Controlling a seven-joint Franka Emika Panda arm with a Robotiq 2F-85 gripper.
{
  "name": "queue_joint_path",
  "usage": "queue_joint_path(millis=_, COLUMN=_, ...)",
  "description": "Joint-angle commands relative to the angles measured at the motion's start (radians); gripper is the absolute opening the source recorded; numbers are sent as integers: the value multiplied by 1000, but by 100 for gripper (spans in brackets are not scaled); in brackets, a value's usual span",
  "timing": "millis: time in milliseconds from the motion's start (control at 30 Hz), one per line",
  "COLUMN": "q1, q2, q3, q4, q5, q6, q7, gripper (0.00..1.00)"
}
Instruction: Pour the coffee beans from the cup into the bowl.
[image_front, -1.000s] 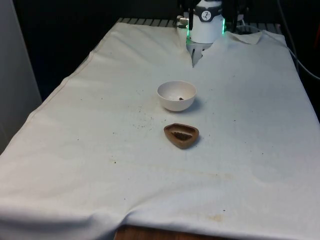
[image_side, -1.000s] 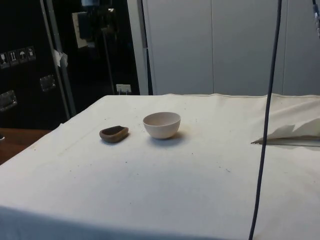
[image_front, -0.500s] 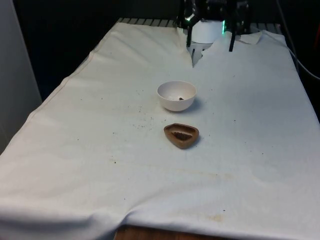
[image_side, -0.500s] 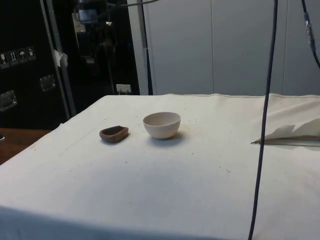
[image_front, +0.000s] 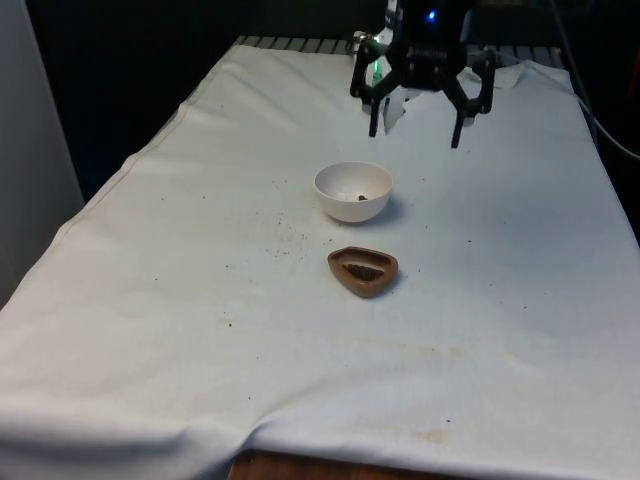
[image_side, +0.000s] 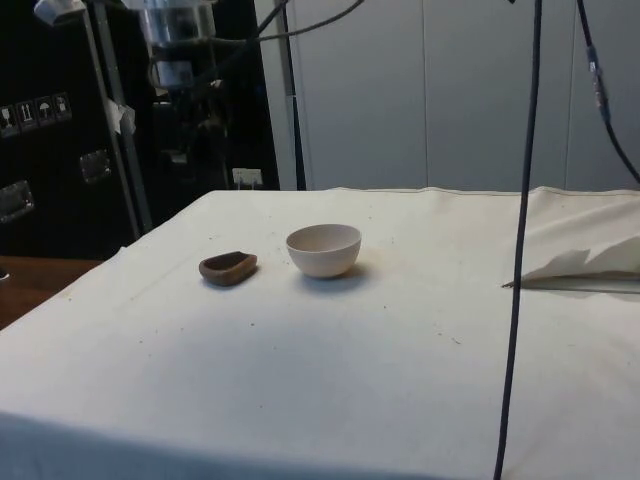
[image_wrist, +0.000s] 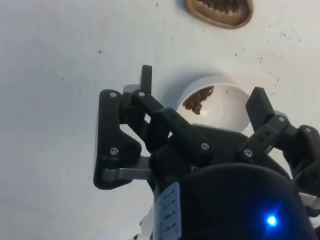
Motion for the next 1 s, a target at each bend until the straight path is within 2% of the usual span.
queue_joint_path(millis=0, q1=0, q2=9, q3=-1, q4=-5, q5=0, q6=26, q7=5, gripper=100)
queue_joint_path(millis=233, q1=-4, q2=52, q3=0, q4=-7, q5=5, q6=85, q7=7, gripper=100)
queue_joint_path(millis=267, q1=-3, q2=45, q3=-1, q4=-2, q5=3, q6=60, q7=4, gripper=100)
queue_joint_path(millis=367, q1=-5, q2=70, q3=-1, q4=-9, q5=5, q6=108, q7=7, gripper=100)
queue_joint_path(millis=500, q1=-7, q2=95, q3=-4, q4=-12, q5=4, q6=141, q7=5, gripper=100)
queue_joint_path(millis=533, q1=-4, q2=100, q3=-7, q4=-9, q5=3, q6=135, q7=5, gripper=100)
queue_joint_path(millis=633, q1=-8, q2=120, q3=-10, q4=-14, q5=5, q6=174, q7=2, gripper=100)
queue_joint_path(millis=967, q1=-5, q2=186, q3=-24, q4=-1, q5=1, q6=227, q7=5, gripper=100)
